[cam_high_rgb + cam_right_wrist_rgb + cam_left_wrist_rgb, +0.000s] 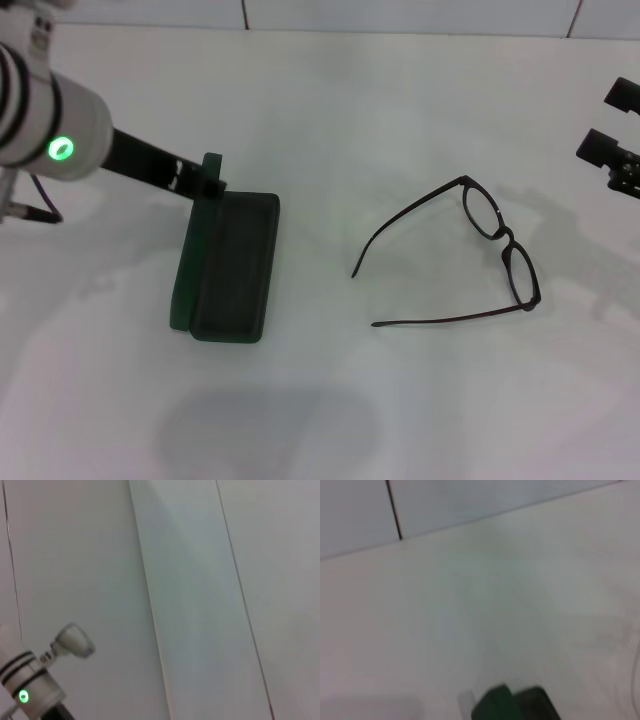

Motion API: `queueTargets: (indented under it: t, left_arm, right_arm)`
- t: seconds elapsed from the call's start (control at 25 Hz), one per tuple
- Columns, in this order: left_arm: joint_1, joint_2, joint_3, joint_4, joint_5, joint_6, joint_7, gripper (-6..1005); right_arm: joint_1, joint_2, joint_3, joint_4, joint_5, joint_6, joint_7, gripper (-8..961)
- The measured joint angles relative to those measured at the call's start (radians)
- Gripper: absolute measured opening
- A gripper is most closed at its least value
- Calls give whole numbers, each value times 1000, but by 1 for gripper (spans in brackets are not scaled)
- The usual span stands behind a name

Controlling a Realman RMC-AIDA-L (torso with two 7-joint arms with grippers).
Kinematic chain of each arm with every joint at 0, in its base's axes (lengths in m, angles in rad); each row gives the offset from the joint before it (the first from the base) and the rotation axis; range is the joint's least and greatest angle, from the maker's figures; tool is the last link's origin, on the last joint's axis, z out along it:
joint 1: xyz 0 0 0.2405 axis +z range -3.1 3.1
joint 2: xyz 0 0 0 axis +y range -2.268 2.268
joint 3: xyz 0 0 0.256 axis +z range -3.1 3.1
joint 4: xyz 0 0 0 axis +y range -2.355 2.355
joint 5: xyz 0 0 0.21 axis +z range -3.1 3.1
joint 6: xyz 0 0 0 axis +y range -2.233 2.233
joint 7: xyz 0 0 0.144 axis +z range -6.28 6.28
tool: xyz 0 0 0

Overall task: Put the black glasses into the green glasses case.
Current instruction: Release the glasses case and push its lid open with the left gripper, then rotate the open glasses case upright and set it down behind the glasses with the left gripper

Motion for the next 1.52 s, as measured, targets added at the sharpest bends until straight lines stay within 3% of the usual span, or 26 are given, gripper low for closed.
queueTargets:
  t: [0.36,0.68,0.96,1.28,1.4,1.52]
  left_arm:
    - [-38,-2,12,-194,10,-71,-8,563]
    - [-103,3,-3,-294,66,-35,-9,527]
    - [-101,1,2,-276,87,-32,-9,323]
    - [-99,1,12,-191,56,-30,26,225]
    - [-118,2,13,-154,52,-41,102,203]
    - [-178,3,13,-149,55,-68,252,211]
  right_arm:
    - [1,-1,13,47,40,-10,-37,839]
    - [-1,-3,23,63,49,-13,-41,839]
    - [-2,-4,24,63,59,-13,-42,838]
    - [-8,-5,33,63,75,-26,-42,838]
    - [-10,-9,54,63,76,-70,-42,838]
    - [-15,-20,68,63,76,-134,-42,838]
